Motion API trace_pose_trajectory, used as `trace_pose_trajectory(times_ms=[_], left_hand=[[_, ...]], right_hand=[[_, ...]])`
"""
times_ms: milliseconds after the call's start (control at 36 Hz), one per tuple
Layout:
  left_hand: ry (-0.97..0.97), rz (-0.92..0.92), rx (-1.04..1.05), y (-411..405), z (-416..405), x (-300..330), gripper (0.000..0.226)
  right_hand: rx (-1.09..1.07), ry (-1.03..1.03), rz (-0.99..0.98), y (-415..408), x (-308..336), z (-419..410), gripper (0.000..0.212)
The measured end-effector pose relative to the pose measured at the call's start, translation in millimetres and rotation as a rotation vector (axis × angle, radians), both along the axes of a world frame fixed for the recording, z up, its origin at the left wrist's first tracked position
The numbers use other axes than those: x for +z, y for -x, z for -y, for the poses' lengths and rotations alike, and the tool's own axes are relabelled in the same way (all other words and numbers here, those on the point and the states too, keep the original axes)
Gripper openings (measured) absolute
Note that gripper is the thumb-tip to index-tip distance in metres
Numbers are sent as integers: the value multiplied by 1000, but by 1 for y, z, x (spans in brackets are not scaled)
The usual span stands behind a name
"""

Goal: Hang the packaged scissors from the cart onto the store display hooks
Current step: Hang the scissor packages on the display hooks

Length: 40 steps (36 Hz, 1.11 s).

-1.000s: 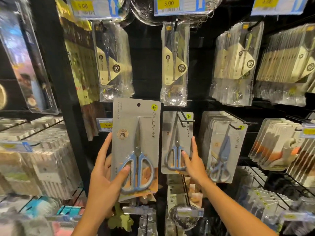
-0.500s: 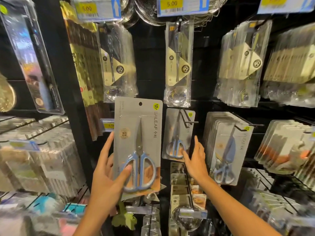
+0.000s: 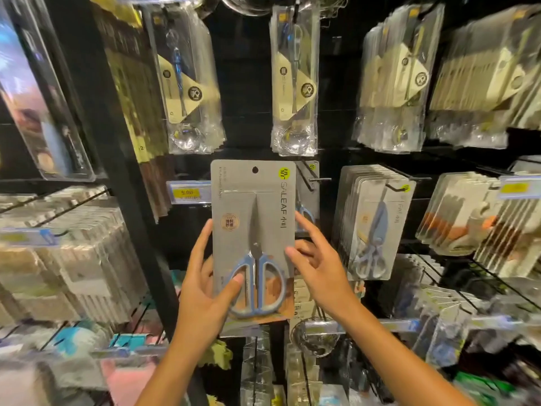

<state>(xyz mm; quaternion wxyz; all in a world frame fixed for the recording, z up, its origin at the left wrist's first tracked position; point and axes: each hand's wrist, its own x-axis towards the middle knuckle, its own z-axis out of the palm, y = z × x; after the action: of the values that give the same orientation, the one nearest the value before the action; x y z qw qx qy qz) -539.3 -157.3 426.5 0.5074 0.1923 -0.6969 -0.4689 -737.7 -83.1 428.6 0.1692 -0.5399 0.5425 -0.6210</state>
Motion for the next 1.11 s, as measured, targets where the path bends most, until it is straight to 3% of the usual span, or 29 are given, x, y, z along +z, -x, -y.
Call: trace_pose_trajectory(times_ms=[167,500,778,1111], left_hand=[[-24,97,-95,12,4,-17,99],[7,282,-232,57,10,-27,98],[-87,260,-287,84,13,-21,103],[-103,298,-206,104,36,-36,95]], right_hand=[[-114,-37,4,6,-21,-20,61],[-227,-66,64,42,-37,-46,57],[-282,13,72,69,-36,-42,49],[-239,-73,-20,91,-53,-12,57]])
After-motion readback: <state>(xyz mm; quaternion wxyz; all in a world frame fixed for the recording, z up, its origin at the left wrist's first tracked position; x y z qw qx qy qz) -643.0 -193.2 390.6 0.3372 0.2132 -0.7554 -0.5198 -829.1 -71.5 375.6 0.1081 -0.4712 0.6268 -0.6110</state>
